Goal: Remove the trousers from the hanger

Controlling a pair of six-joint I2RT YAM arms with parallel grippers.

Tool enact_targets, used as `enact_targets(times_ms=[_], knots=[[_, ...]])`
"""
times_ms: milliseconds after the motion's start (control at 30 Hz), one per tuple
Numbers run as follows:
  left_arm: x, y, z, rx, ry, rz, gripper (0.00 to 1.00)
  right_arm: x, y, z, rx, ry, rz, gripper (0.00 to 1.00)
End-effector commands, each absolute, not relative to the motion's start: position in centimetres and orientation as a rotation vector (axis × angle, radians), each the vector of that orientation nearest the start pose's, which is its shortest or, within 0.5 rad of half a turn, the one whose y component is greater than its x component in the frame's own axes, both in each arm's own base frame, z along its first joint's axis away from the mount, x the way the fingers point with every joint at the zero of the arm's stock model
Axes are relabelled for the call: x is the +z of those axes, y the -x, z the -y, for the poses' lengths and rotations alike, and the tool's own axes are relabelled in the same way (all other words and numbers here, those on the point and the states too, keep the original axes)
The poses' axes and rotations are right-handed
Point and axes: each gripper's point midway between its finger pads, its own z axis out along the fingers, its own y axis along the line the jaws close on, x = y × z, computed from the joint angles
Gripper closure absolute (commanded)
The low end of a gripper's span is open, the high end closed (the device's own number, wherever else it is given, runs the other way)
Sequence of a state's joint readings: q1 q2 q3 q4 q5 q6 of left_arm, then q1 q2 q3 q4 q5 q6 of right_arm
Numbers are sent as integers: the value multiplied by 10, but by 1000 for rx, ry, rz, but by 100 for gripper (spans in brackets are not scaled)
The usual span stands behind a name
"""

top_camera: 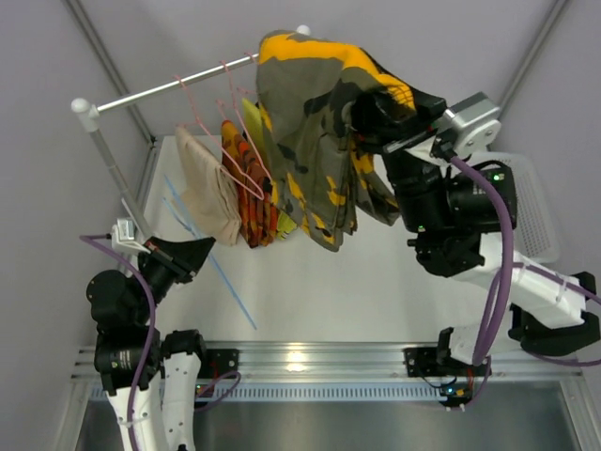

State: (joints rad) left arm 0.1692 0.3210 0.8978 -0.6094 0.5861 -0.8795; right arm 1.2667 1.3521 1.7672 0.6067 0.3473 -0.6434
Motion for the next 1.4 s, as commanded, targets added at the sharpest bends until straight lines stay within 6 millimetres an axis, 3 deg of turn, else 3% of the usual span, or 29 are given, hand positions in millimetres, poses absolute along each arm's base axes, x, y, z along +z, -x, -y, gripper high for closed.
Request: enact_targets(times_ms=[0, 67, 100, 133, 300, 500, 700, 867, 933, 1133, 1233, 1367], knots=[[351, -161, 97, -990, 375, -1633, 100, 732, -174, -154, 281, 65, -621, 100], [354, -163, 97, -995, 390, -1633, 100, 721, -190, -122, 212, 43, -673, 100], [355, -163, 97, -997, 389, -1632, 100, 710, -200, -117, 156, 61, -722, 100], [357, -165, 97, -999, 395, -1633, 100, 702, -211, -96, 50, 24, -764, 100], [369, -167, 97, -1010, 394, -1617, 100, 657, -221, -46, -252, 25, -849, 100], [370, -178, 98, -1043, 410, -1627, 100, 612, -236, 30, -678, -71, -1076, 100], [366, -187, 98, -1073, 437, -1638, 100, 573, -248, 70, -908, -76, -1268, 100], [367, -192, 98, -1091, 440, -1634, 100, 537, -266, 122, -1171, -153, -1390, 100], [366, -193, 98, -1091, 445, -1635, 100, 532, -266, 139, -1215, -186, -1399, 100], [360, -197, 95, -1078, 463, -1644, 100, 521, -271, 164, -1291, -208, -1428, 100], [359, -200, 95, -1086, 472, -1646, 100, 505, -284, 179, -1361, -197, -1487, 100], [359, -202, 95, -1091, 474, -1642, 100, 454, -320, 201, -1489, -144, -1634, 100]])
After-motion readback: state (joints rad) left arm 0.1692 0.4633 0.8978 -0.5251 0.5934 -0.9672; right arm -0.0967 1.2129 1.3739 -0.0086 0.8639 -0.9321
